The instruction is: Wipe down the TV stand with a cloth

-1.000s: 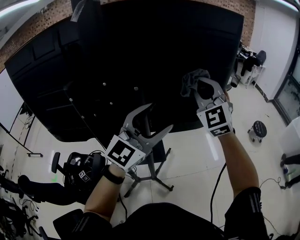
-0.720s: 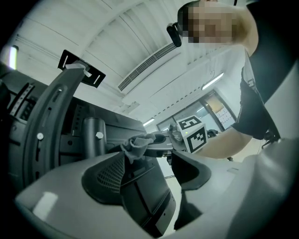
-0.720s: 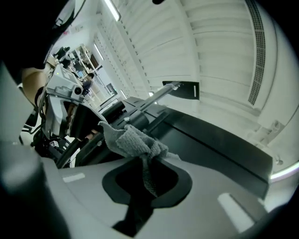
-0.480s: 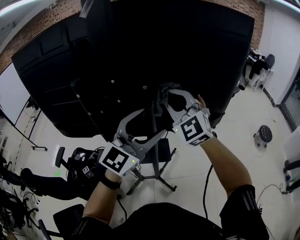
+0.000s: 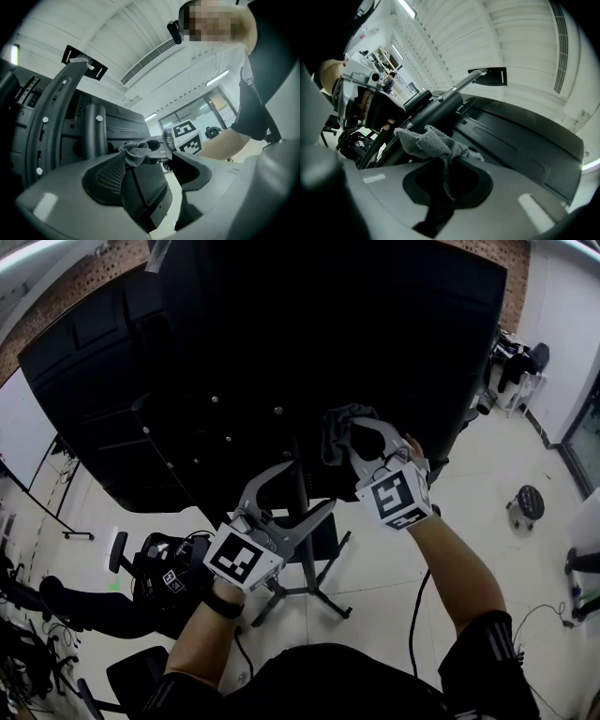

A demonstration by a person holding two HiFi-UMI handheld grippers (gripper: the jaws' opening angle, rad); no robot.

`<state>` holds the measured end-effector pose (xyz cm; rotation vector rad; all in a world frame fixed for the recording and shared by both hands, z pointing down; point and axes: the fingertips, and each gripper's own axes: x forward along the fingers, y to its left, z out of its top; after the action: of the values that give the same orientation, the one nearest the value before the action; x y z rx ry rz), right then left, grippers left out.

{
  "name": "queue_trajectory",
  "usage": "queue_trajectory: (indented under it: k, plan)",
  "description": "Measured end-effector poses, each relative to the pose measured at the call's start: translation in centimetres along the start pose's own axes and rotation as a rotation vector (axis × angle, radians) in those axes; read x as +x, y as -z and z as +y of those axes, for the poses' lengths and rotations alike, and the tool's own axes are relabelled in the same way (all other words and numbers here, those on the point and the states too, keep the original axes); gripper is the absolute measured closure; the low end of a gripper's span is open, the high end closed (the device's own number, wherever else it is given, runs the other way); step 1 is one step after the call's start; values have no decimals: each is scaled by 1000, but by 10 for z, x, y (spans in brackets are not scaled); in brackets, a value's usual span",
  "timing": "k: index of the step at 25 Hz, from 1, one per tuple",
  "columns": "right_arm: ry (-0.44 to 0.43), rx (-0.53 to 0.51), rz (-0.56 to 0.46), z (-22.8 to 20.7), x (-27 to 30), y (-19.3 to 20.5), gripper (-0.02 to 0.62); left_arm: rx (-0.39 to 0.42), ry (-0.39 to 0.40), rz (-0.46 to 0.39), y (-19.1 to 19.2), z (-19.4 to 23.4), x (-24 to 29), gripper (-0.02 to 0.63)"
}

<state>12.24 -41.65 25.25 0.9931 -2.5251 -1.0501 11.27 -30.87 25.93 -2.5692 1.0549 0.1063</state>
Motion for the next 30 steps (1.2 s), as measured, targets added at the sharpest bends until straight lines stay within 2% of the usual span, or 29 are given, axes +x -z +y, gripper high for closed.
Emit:
queue_trajectory:
  k: [11,17,21,25,30]
  plan:
    - [91,62,120,-47,-51,60,563,-17,70,-3,6,-30,35,276]
    - [134,94,125,-62,-67,63,563,-8,66,-4,2,-37,37,276]
    - [149,102,69,-64,-75,40,563,-2,51,-9,-4,-35,27,276]
    - [125,83,-19,-43,-76,-4,563,9,27,-27,-14,-30,4,276]
    - [70,-7,-74,-7,-61,-67,563,36,-16,-37,-27,-12,-34,276]
